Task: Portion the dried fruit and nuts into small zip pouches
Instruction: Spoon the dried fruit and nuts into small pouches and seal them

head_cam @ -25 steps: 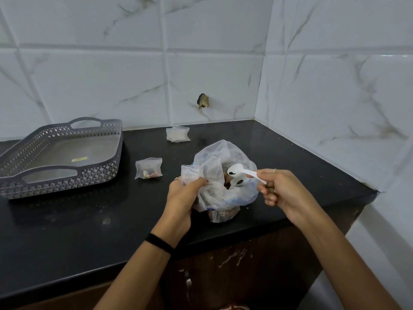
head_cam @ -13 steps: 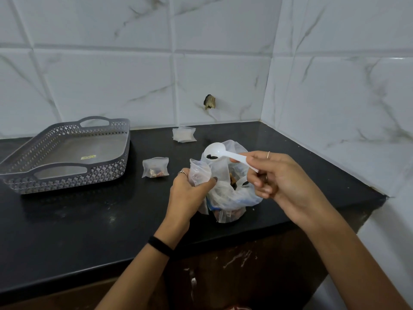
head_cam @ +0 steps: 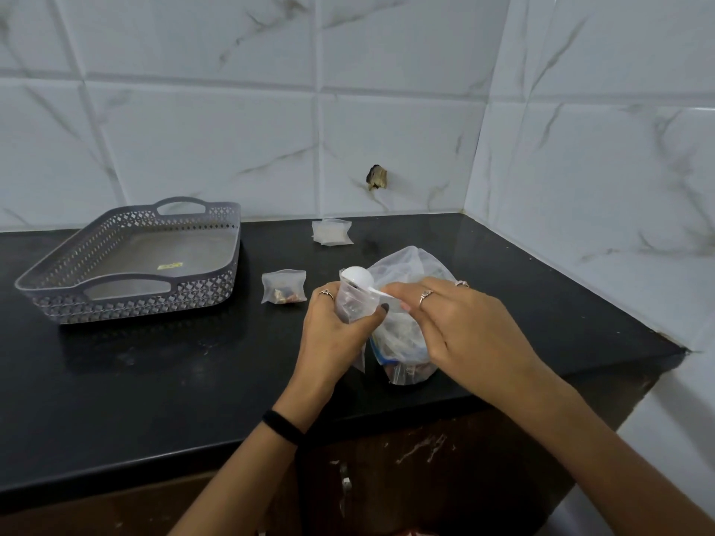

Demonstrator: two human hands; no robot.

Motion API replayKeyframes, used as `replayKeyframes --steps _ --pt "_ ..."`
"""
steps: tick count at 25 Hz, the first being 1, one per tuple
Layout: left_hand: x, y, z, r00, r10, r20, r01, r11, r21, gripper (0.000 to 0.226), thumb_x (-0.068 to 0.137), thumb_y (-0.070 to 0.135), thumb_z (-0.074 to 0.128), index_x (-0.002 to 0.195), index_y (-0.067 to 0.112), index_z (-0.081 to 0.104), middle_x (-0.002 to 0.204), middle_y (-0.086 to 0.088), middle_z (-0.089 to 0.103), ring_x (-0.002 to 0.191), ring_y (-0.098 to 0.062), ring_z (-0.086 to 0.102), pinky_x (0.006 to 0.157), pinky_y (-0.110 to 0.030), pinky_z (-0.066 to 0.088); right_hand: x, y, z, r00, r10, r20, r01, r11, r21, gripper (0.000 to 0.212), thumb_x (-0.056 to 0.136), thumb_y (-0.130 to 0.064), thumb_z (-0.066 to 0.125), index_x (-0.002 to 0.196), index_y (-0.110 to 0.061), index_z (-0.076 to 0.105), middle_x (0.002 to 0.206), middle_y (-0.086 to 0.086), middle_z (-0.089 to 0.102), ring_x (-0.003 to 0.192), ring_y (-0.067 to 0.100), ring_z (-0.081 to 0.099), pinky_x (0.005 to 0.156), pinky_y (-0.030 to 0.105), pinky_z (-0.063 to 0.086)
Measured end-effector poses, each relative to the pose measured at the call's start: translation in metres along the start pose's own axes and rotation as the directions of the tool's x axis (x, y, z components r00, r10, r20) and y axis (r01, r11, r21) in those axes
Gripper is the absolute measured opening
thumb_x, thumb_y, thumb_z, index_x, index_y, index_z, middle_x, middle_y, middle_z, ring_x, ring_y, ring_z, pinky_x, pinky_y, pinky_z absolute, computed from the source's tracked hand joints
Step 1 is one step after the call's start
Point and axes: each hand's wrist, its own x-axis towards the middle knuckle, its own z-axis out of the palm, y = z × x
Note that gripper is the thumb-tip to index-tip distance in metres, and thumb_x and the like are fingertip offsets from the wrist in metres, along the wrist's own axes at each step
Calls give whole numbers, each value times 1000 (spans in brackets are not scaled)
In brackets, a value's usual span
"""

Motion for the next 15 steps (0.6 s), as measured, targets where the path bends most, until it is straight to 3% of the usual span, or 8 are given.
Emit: replayKeyframes --steps 3,4,6,8,11,15 --pt "0 -1 0 1000 9 11 -9 1000 -3 51 64 52 75 106 26 58 116 -4 61 104 -14 63 86 -38 57 -3 7 7 993 -88 -79 82 994 -74 37 70 -16 63 106 -10 71 79 7 72 64 20 69 56 31 58" --pt "0 -1 0 1000 13 14 -13 1000 -6 45 67 47 76 103 27 58 114 -4 62 103 -14 63 86 -38 57 -2 3 6 995 -48 -83 46 999 -22 34 75 -15 63 107 -11 71 82 6 73 66 18 69 59 29 58" --pt "1 -2 0 1000 9 21 -9 1000 -10 51 63 52 76 104 27 58 114 -4 62 103 -15 64 86 -40 57 -1 -4 -1 979 203 -30 -189 949 251 25 92 -14 56 115 -18 66 80 -2 70 67 3 64 62 17 51" --pt "2 -3 0 1000 -14 22 14 1000 -7 59 59 56 74 107 26 57 116 -2 61 104 -15 63 89 -42 55 -3 0 -4 896 443 8 -379 757 532 23 97 -14 49 114 -26 59 65 -9 57 54 -1 53 50 10 39" --pt "2 -5 0 1000 -29 0 29 999 14 39 72 39 78 102 25 57 112 -2 62 101 -14 62 89 -42 55 -10 25 -1 672 735 85 -580 452 678 11 95 -13 50 98 -23 54 59 -1 52 46 4 44 49 23 38" --pt "3 -10 1 997 -80 -3 80 995 54 33 76 32 77 101 22 57 109 -2 63 98 -16 62 86 -43 55 -21 46 15 452 808 379 -696 54 716 9 92 -3 47 96 -9 54 56 5 51 38 10 33 41 25 30"
